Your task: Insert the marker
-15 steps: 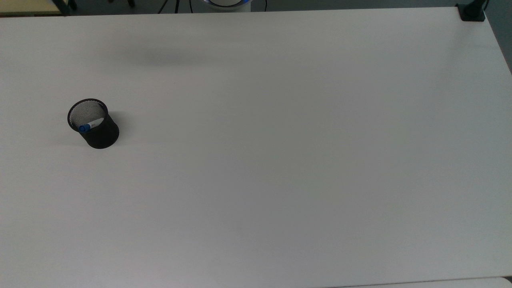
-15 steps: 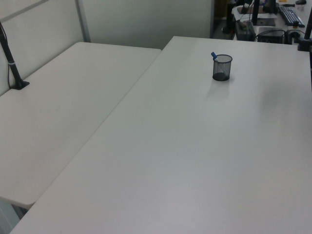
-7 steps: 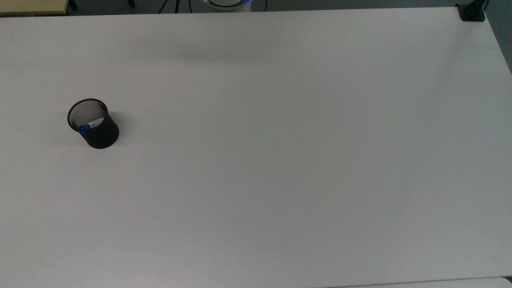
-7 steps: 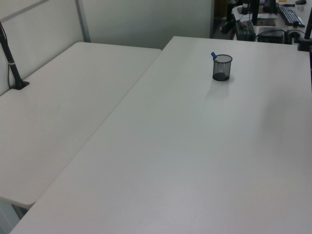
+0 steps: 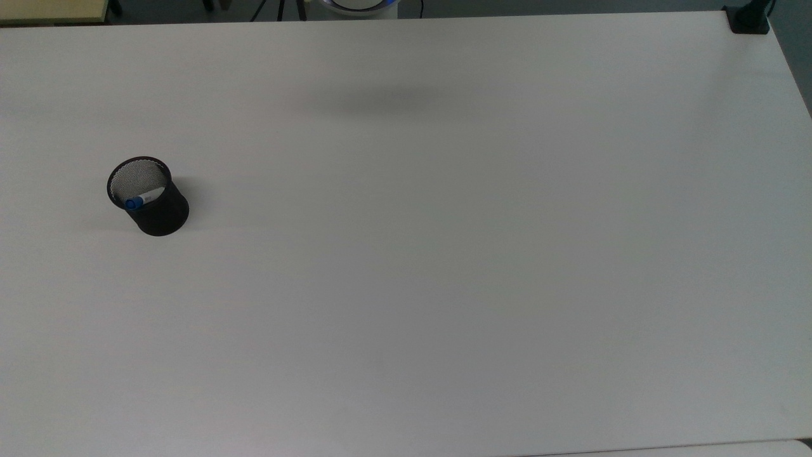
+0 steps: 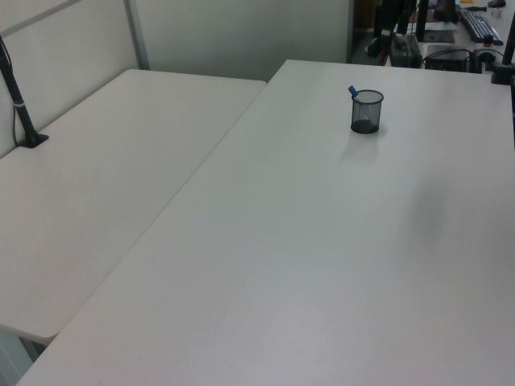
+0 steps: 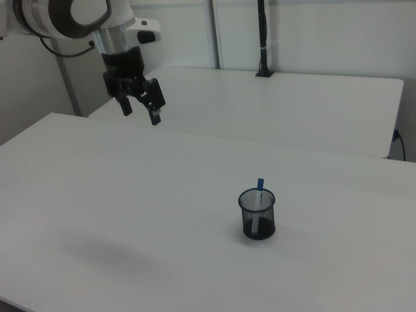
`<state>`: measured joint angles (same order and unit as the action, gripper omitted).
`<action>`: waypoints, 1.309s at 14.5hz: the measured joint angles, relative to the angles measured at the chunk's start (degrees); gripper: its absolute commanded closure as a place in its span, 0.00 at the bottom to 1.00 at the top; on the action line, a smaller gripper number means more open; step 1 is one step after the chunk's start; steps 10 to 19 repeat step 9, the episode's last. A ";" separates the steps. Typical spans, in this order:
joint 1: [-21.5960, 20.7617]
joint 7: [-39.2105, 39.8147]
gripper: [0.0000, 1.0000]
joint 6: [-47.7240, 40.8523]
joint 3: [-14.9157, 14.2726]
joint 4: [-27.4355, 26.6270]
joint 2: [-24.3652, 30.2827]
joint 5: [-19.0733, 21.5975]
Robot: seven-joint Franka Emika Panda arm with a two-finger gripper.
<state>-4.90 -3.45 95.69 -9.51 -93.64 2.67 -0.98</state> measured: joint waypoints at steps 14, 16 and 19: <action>1.75 7.43 0.00 4.51 0.38 -1.70 -0.87 -2.57; 1.75 7.43 0.00 4.51 0.38 -1.70 -0.87 -2.57; 1.75 7.43 0.00 4.51 0.38 -1.70 -0.87 -2.57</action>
